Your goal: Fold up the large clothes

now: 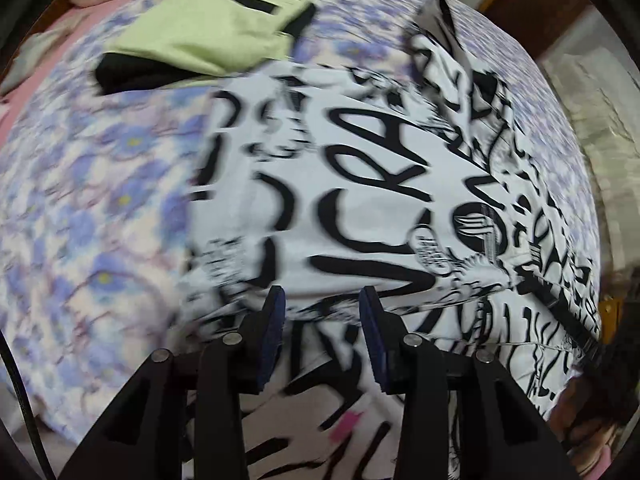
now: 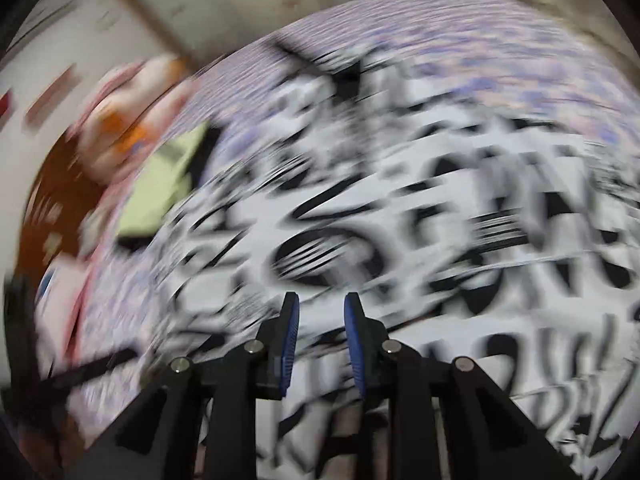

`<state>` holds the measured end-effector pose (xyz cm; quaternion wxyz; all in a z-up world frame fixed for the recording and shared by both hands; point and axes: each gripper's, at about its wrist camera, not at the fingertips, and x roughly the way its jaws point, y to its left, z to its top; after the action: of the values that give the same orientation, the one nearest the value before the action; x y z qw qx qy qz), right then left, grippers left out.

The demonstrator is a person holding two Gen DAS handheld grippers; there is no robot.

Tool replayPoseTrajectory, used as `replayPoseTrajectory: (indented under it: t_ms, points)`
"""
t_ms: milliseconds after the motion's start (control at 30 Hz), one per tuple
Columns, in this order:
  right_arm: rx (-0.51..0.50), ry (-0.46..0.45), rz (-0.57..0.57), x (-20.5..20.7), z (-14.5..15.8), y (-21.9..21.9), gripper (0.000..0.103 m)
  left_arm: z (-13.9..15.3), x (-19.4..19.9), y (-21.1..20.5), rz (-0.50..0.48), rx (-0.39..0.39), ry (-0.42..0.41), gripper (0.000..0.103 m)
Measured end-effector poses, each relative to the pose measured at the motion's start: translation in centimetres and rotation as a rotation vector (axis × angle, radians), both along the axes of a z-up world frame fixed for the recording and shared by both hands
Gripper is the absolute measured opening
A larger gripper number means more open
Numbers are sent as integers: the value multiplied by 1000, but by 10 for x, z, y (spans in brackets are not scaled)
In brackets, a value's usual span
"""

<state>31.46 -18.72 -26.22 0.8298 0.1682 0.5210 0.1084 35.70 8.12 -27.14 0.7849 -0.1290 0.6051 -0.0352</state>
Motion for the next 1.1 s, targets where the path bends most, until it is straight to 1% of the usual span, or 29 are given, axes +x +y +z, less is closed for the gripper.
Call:
replayPoseTrajectory:
  t_ms: [33, 67, 100, 133, 200, 233, 300, 400, 500, 567, 600, 633, 733, 767, 833, 867, 900, 933, 967, 1033, 1067, 1100]
  points:
    - [22, 16, 47, 2, -7, 14, 23, -5, 5, -7, -12, -14, 10, 15]
    - [42, 22, 72, 2, -11, 22, 23, -14, 10, -11, -17, -33, 31, 10]
    - [75, 24, 110, 4, -17, 32, 19, -20, 11, -16, -15, -51, 51, 10]
    - [85, 22, 133, 5, -21, 39, 16, -28, 13, -18, -14, -71, 75, 10]
    - [61, 24, 187, 9, -35, 55, 3, -44, 12, -22, -7, -88, 112, 10]
    - [43, 35, 209, 12, -43, 61, 1, -50, 9, -24, -3, -85, 122, 10]
    - [25, 61, 219, 15, -57, 66, 0, -62, 9, -26, 10, -77, 126, 10]
    - [13, 72, 183, 19, -71, 62, 0, -74, 15, -25, 41, -86, 116, 10]
    - [-34, 34, 159, 25, -76, 52, 0, -84, 24, -21, 88, -112, 117, 9]
    - [-51, 31, 140, 29, -77, 44, 0, -88, 28, -19, 103, -114, 123, 7]
    - [-53, 33, 123, 30, -78, 38, 0, -88, 28, -16, 109, -124, 124, 7]
    - [-56, 32, 109, 29, -76, 29, 0, -87, 26, -12, 117, -116, 123, 7]
    - [-94, 28, 49, 29, -70, 4, 0, -79, 16, 6, 136, -64, 116, 7]
    - [-104, 32, 32, 27, -70, -5, 0, -75, 10, 14, 141, -30, 110, 7]
    - [-149, 40, -13, 23, -65, -26, 0, -70, 1, 30, 151, 8, 106, 6]
    - [-179, 40, -35, 22, -62, -32, 0, -70, -3, 37, 157, 5, 113, 3]
    - [-222, 40, -65, 20, -58, -43, 0, -70, -6, 44, 168, -13, 118, 3]
    - [-233, 46, -92, 20, -55, -52, 0, -69, -7, 48, 178, -19, 122, 3]
    - [-233, 53, -116, 19, -53, -60, 0, -66, -8, 51, 200, -27, 131, 3]
    - [-185, 62, -145, 18, -47, -73, 0, -53, -12, 56, 238, -26, 139, 3]
    - [-188, 53, -147, 17, -41, -74, 0, -44, -11, 55, 246, -26, 130, 3]
    - [-188, 31, -133, 17, -33, -73, 0, -30, -11, 51, 240, -21, 104, 4]
